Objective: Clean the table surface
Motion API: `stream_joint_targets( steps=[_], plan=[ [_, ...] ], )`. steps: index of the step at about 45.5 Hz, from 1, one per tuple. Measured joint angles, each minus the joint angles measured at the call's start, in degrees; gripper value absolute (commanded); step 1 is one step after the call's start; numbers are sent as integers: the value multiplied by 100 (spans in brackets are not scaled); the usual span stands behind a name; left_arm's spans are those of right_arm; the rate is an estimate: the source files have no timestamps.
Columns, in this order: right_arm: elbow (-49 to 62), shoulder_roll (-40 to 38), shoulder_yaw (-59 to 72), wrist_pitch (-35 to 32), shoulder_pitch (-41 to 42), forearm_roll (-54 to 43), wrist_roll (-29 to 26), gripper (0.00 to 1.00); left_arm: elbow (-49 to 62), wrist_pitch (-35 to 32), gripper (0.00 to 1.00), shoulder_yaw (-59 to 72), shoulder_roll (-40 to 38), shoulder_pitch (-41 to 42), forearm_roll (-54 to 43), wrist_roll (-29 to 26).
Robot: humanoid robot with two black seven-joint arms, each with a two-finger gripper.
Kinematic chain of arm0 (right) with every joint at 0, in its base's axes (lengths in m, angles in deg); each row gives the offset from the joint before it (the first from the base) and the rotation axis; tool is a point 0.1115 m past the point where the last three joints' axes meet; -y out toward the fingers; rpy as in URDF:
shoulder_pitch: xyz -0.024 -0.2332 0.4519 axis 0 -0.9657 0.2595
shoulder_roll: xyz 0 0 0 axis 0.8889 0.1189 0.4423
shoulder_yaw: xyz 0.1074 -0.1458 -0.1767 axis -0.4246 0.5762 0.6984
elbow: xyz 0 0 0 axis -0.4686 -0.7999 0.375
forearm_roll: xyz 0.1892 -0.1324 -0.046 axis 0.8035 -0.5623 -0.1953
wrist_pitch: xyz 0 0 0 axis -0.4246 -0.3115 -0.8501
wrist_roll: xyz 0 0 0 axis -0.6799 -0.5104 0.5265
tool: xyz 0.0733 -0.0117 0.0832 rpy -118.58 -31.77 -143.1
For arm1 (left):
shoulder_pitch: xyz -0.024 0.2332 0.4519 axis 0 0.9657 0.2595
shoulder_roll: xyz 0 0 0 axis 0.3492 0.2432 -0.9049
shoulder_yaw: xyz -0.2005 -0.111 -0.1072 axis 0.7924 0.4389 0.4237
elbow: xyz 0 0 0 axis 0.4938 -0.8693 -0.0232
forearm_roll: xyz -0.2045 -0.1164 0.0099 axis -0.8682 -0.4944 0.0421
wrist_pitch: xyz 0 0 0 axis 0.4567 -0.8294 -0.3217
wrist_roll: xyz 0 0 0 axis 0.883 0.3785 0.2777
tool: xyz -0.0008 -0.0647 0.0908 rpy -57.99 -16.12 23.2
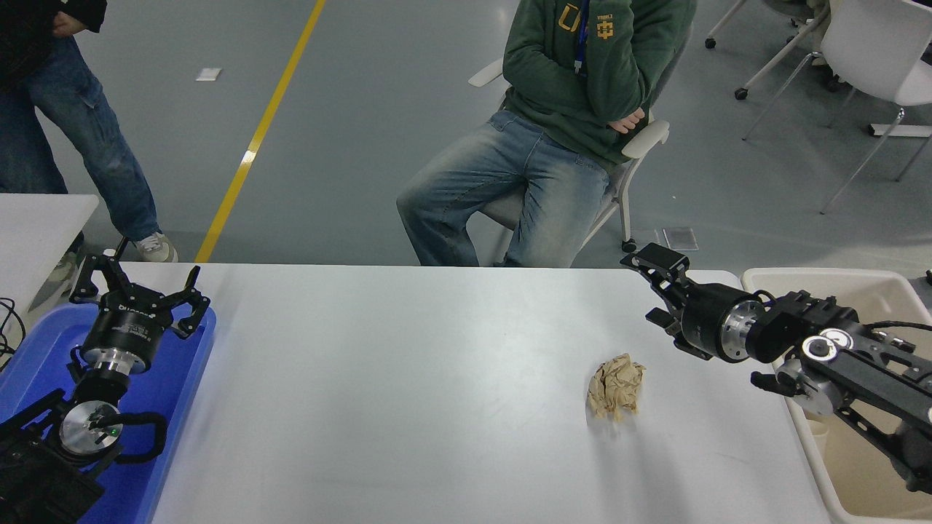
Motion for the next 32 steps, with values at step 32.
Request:
stream_joint_targets(
  steps=[32],
  plan=[
    [601,785,1373,-1509,945,-1542,-1770,100,0,0,100,0,0,0,0,0]
  ],
)
